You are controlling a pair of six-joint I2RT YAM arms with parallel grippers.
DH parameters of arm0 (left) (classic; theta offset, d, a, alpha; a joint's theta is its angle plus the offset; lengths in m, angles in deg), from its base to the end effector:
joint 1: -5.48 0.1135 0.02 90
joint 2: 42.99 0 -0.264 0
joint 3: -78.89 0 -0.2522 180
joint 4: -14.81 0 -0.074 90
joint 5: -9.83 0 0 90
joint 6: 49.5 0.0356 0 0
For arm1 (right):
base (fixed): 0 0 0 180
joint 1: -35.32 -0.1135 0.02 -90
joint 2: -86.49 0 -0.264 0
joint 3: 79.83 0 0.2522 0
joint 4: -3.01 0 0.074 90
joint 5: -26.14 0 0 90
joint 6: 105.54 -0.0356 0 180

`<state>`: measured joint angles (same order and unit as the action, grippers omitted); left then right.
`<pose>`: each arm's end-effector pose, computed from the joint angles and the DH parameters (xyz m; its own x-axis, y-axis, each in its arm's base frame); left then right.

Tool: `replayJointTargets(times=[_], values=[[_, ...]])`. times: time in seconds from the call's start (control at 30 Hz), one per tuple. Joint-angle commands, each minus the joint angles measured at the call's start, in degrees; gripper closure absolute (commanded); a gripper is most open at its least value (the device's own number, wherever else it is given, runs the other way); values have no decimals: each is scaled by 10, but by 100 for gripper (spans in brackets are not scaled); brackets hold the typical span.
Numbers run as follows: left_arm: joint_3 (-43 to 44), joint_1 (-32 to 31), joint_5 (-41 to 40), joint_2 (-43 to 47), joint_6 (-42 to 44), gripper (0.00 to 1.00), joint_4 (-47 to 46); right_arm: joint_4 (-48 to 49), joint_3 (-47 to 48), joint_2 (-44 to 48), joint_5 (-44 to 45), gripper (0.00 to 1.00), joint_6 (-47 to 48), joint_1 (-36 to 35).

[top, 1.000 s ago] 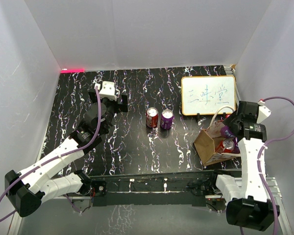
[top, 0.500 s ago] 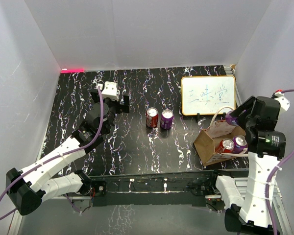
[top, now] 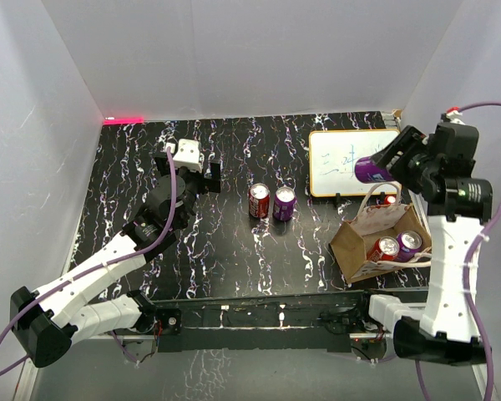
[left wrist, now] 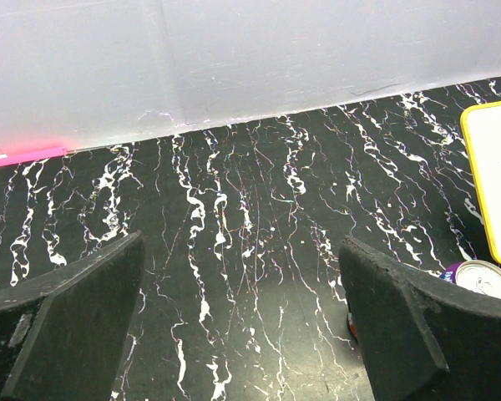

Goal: Take the beverage out of the canvas bag

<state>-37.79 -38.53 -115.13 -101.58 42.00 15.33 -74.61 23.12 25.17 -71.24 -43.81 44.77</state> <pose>0.1844 -0.1498 0.3672 0.0569 -0.0252 -0.9981 0.1570 0.9875 -0.0159 0.1687 -0.0234 0.4484 -0.4820 0.5564 -0.6769 0.3277 0.8309 0.4497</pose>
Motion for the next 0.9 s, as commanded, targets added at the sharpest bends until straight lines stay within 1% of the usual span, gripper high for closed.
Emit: replayJointTargets(times=[0.0,0.07,0.17,0.23,0.3,0.43,0.57,0.7,0.77,0.87], values=[[2,-2,-5,2,1,3,-8,95,32,-18,-123,92,2,-14],[2,-2,-4,1,1,3,-8,101,34,-34,-161,92,-2,-17],[3,-2,-4,-2,1,3,-7,104,44,-56,-190,92,-10,-27],[3,-1,-5,-4,1,3,-7,97,55,-72,-202,92,-7,-45],[5,-1,-5,-7,0,3,-6,78,68,-92,-198,92,2,-81],[5,0,-6,-13,1,3,-4,86,74,-109,-120,92,-21,-221],[7,5,-9,-17,0,3,-2,98,77,-132,-55,92,-43,-333],[7,10,-17,-17,2,3,-3,83,78,-174,61,92,-53,-456],[8,16,-25,-14,3,3,-3,70,80,-200,132,92,-55,-502],[7,29,-43,-7,5,3,-5,63,72,-238,195,92,-59,-551]])
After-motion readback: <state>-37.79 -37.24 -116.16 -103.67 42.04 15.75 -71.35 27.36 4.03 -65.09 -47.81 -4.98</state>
